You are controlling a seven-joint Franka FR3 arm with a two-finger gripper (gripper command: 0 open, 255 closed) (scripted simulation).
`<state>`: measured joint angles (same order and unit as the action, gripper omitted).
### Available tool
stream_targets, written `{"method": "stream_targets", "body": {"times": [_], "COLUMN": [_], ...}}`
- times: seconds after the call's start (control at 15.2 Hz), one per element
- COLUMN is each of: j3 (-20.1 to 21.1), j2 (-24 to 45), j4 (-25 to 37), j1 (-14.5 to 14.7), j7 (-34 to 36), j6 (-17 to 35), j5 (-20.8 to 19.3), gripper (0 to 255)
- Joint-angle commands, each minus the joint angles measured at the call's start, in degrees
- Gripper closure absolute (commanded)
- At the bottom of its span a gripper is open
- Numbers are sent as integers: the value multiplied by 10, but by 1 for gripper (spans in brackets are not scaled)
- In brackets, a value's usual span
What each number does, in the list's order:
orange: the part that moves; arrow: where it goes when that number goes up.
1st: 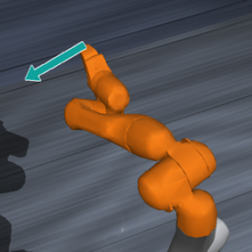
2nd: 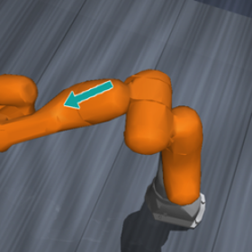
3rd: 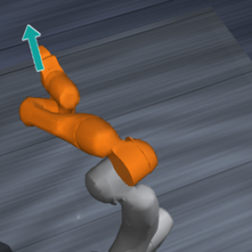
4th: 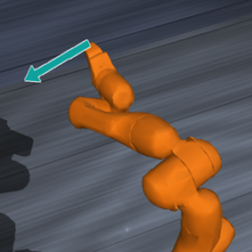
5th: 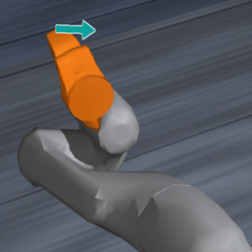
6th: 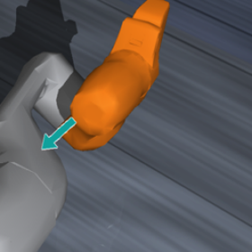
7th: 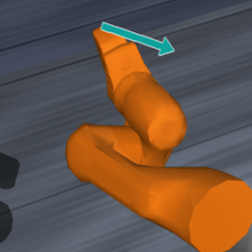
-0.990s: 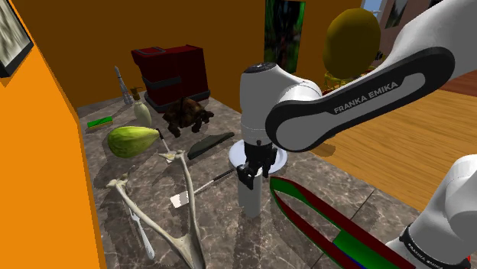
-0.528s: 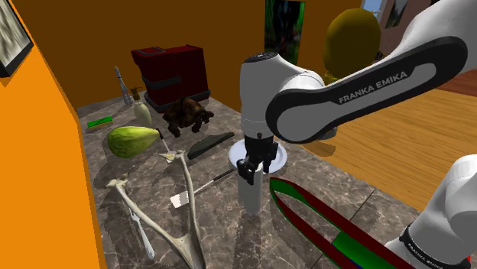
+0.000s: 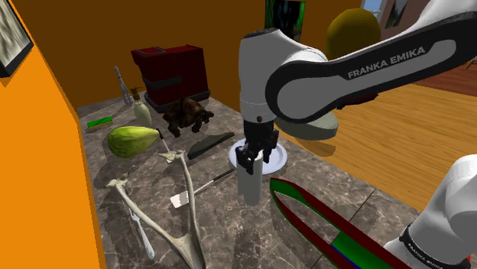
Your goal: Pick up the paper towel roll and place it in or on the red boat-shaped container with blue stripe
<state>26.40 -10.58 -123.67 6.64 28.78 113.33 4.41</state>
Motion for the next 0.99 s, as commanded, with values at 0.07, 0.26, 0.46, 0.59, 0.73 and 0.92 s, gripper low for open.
{"method": "stream_targets", "body": {"times": [0.07, 0.26, 0.46, 0.59, 0.73, 0.92], "j3": [-2, -4, -6, -7, -8, -9], "j2": [-8, -13, -16, -17, -18, -19], "j4": [17, 36, 56, 70, 84, 107], "j1": [0, 0, -1, -1, -2, -2], "j7": [-2, -3, -4, -4, -5, -5], "j6": [-24, -48, -71, -86, -101, -125], "j5": [3, 4, 4, 4, 4, 4], "gripper": [255, 255, 255, 255, 255, 255]}}
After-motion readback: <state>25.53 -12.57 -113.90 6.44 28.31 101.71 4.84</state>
